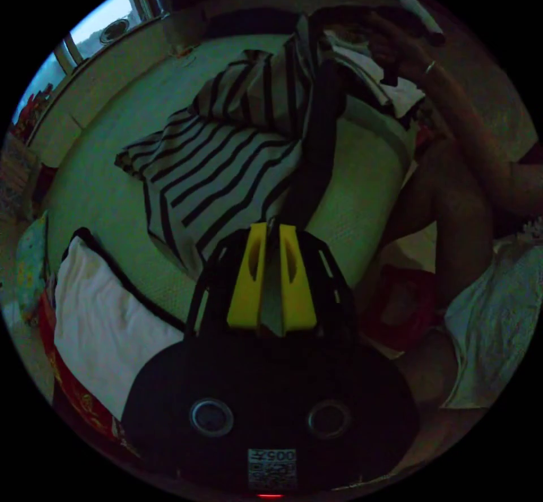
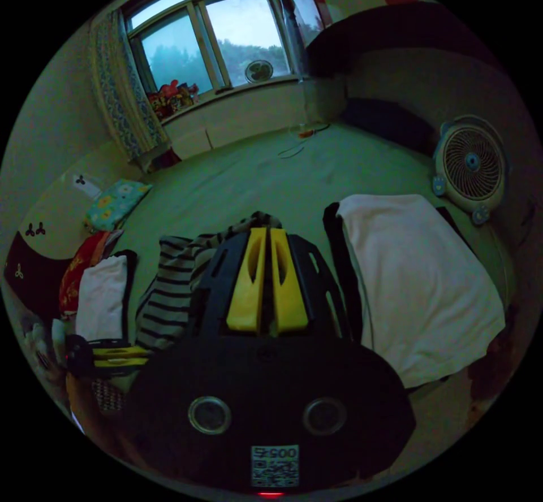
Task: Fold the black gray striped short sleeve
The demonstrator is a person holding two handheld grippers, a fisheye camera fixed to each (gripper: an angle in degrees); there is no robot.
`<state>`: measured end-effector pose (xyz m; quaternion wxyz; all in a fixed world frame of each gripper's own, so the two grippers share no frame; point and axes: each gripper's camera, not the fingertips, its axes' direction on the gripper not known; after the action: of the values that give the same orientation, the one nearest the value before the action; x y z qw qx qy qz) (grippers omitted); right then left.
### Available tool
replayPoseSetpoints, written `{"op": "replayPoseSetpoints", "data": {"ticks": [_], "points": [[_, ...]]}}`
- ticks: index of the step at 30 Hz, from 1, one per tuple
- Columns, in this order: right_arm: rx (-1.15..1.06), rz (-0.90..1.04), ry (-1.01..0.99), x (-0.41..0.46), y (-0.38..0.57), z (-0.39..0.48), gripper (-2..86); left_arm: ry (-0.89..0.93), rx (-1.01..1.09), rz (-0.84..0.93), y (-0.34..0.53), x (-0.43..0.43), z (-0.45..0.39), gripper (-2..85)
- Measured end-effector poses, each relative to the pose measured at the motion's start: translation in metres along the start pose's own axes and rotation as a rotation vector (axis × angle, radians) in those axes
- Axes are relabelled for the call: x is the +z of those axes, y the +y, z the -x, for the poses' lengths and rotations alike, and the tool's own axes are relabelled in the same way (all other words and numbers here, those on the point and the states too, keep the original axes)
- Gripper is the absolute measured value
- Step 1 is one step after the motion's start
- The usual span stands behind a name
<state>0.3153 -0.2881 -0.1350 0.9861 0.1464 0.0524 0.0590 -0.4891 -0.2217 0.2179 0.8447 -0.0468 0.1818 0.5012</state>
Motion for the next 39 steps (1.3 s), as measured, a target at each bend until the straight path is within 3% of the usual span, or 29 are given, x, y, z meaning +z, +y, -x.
{"op": "replayPoseSetpoints", "data": {"ticks": [5, 8, 14, 21, 26, 30, 39], "points": [[-0.049, 0.075, -0.082, 0.008, -0.006, -0.008, -1.7, 0.096, -0.034, -0.108, 0.005, -0.036, 0.019, 5.0], [-0.059, 0.132, -0.134, 0.013, -0.015, -0.011, -1.7, 0.046, -0.069, -0.102, 0.005, -0.053, 0.028, 4.9], [-0.111, 0.229, -0.145, 0.023, -0.070, -0.007, -1.7, 0.040, -0.280, -0.261, 0.004, -0.104, 0.089, 3.4], [-0.158, 0.178, -0.040, 0.065, -0.186, 0.033, -1.7, -0.200, -0.526, -0.282, -0.051, -0.144, 0.202, 1.1], [0.049, 0.087, 0.003, 0.099, -0.254, 0.038, -1.1, -0.321, -0.794, -0.330, -0.065, -0.148, 0.270, 1.1], [0.030, 0.068, -0.184, 0.112, -0.243, 0.033, 3.4, -0.253, -0.837, -0.447, -0.037, -0.142, 0.283, 2.1], [-0.339, 0.353, -0.176, 0.134, -0.093, 0.001, 11.2, -0.080, -0.641, -0.255, 0.067, -0.052, 0.193, 9.2]]}}
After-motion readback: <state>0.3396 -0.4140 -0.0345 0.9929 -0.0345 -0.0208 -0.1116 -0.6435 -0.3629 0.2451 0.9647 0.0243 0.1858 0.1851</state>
